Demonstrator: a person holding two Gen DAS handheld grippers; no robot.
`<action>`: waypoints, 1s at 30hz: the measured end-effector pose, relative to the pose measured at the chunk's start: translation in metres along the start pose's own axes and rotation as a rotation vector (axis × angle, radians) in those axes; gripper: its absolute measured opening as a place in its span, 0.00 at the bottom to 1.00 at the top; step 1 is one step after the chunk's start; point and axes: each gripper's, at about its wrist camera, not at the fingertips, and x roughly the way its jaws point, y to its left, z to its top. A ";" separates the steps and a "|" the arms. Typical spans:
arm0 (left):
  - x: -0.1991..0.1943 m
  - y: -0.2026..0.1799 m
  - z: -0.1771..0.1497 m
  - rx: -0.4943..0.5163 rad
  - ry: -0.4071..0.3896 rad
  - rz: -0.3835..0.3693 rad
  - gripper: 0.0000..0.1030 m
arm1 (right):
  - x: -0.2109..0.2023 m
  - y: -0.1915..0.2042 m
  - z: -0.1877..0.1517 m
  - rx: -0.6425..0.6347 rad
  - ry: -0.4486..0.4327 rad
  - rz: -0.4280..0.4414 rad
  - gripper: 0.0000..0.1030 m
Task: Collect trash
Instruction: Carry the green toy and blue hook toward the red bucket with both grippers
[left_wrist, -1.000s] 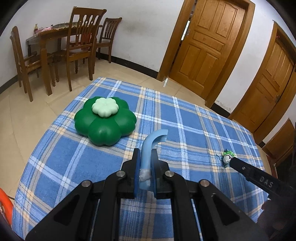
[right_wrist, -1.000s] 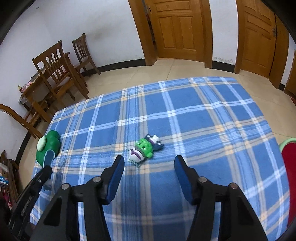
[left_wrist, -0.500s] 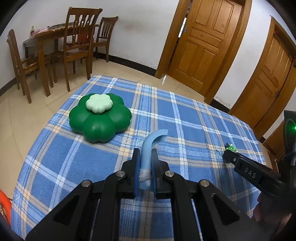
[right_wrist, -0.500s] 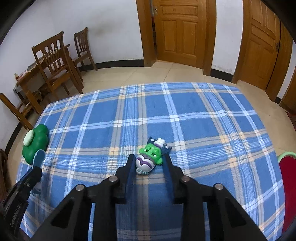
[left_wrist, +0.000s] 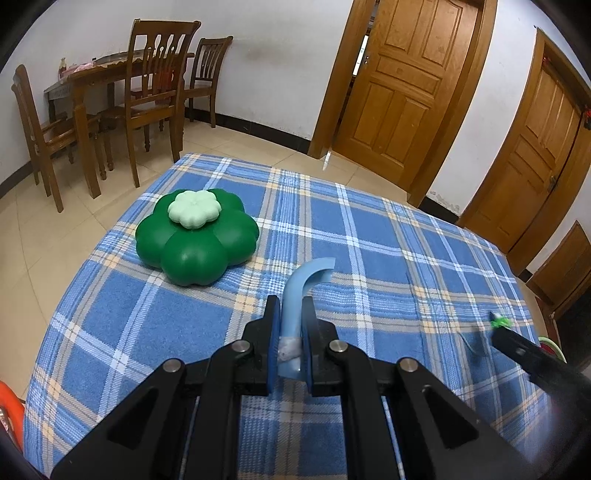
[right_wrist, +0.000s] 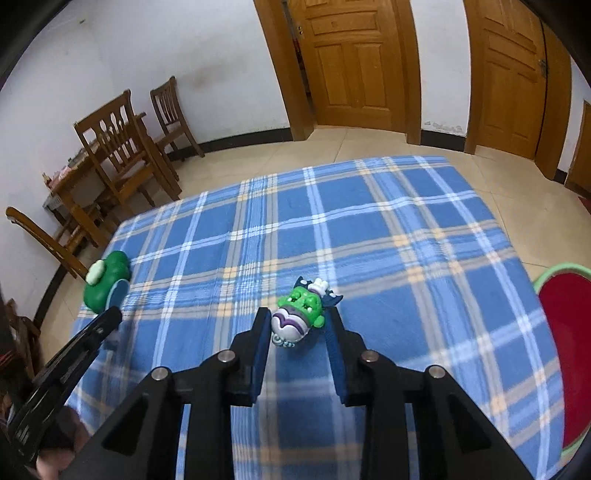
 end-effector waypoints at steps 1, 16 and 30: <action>0.000 0.000 0.000 0.000 0.000 -0.001 0.10 | -0.008 -0.003 -0.002 0.001 -0.008 0.002 0.31; -0.003 -0.011 -0.002 0.017 0.004 -0.007 0.10 | -0.099 -0.057 -0.033 0.063 -0.106 -0.034 0.31; -0.040 -0.067 -0.009 0.097 0.009 -0.109 0.10 | -0.150 -0.125 -0.060 0.191 -0.168 -0.078 0.31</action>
